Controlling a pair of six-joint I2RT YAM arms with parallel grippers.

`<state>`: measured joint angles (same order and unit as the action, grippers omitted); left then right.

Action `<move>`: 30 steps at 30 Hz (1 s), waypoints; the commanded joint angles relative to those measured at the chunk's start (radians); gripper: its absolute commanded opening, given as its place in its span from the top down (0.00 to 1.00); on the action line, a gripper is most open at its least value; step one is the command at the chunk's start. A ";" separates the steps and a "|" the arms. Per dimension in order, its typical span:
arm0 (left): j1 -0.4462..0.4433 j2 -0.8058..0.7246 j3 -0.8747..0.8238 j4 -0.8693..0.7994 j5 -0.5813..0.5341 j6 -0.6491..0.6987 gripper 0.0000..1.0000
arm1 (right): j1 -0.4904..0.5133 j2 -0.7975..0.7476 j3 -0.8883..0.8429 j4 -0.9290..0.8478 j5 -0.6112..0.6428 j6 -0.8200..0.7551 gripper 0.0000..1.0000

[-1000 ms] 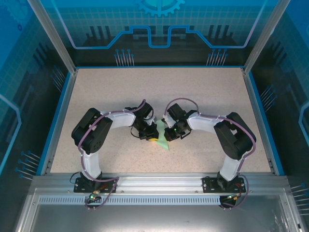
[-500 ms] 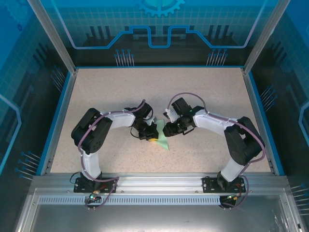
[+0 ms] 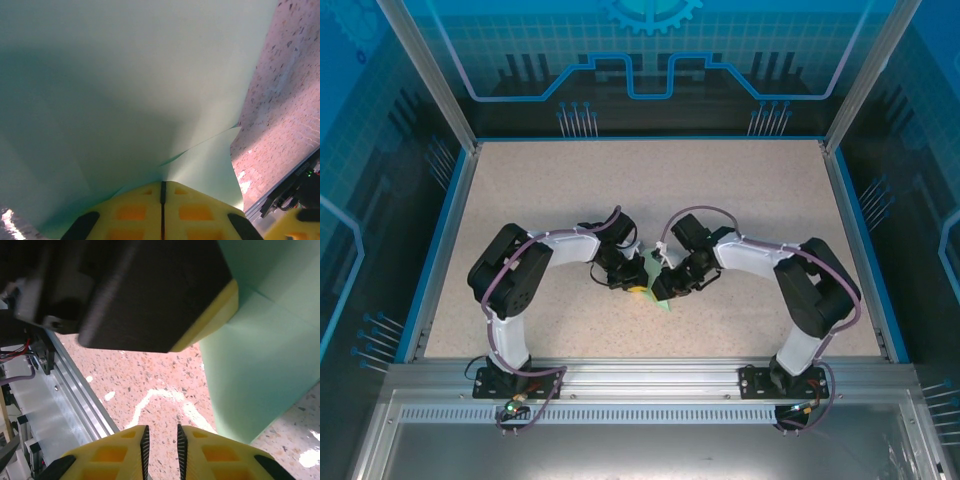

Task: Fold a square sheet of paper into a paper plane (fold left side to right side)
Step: Third fold the triangle at the center of the table.

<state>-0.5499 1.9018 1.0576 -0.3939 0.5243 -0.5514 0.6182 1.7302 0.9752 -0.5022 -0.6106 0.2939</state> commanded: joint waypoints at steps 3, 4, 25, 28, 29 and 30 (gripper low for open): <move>-0.007 0.057 -0.033 -0.046 -0.082 -0.004 0.93 | 0.015 0.047 0.005 -0.037 0.009 0.014 0.76; -0.006 0.057 -0.033 -0.047 -0.081 -0.005 0.93 | 0.015 0.050 0.006 -0.041 0.015 0.014 0.76; -0.006 0.063 -0.026 -0.058 -0.089 0.005 0.93 | 0.025 0.105 0.014 -0.103 0.091 0.014 0.76; -0.007 0.064 -0.025 -0.057 -0.091 0.004 0.93 | 0.029 0.106 0.009 -0.111 0.095 0.013 0.76; -0.007 0.064 -0.025 -0.058 -0.093 0.004 0.93 | 0.031 0.106 0.009 -0.117 0.098 0.012 0.76; -0.007 0.065 -0.024 -0.059 -0.093 0.005 0.93 | 0.031 0.108 0.008 -0.123 0.101 0.010 0.76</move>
<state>-0.5499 1.9018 1.0576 -0.3943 0.5236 -0.5510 0.6296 1.8183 0.9764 -0.5606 -0.5278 0.2996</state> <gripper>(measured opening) 0.071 0.237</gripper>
